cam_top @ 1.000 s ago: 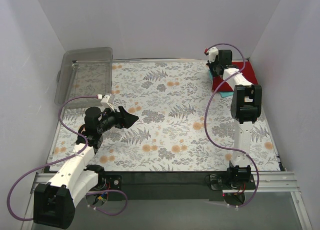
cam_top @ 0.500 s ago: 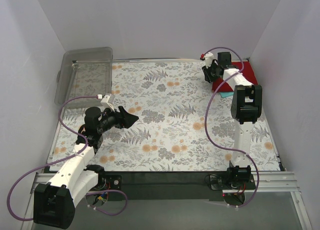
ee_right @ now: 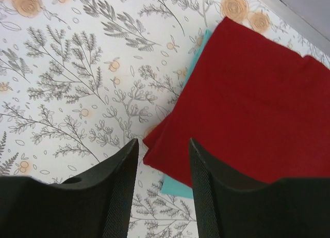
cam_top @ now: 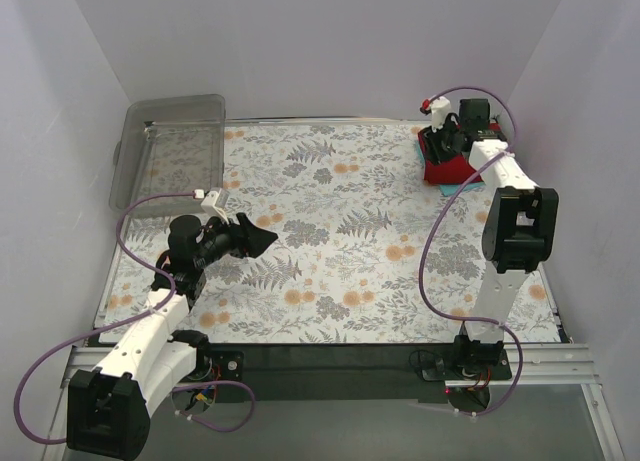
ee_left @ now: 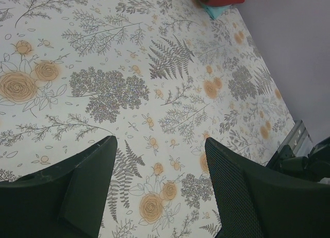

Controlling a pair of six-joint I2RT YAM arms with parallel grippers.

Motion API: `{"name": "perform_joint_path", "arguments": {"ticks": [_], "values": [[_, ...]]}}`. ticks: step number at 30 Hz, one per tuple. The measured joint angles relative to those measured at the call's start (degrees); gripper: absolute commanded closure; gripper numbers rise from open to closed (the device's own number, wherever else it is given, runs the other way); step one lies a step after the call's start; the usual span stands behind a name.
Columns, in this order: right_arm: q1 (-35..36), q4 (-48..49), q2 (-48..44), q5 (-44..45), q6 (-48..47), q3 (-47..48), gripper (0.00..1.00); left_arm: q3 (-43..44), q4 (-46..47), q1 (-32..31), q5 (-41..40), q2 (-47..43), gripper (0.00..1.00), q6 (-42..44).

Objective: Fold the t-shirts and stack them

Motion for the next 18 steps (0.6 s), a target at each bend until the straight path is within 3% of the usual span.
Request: {"name": "perform_joint_path", "arguments": {"ticks": [13,18], "values": [[2.4,2.0,-0.1,13.5,4.2,-9.6,0.58,-0.1,0.4,0.0,0.9,-0.8,0.36,-0.6],[3.0,3.4,1.1,16.9,4.5,-9.6,0.66,-0.1,0.4,0.0,1.0,-0.9,0.36,-0.6]]}}
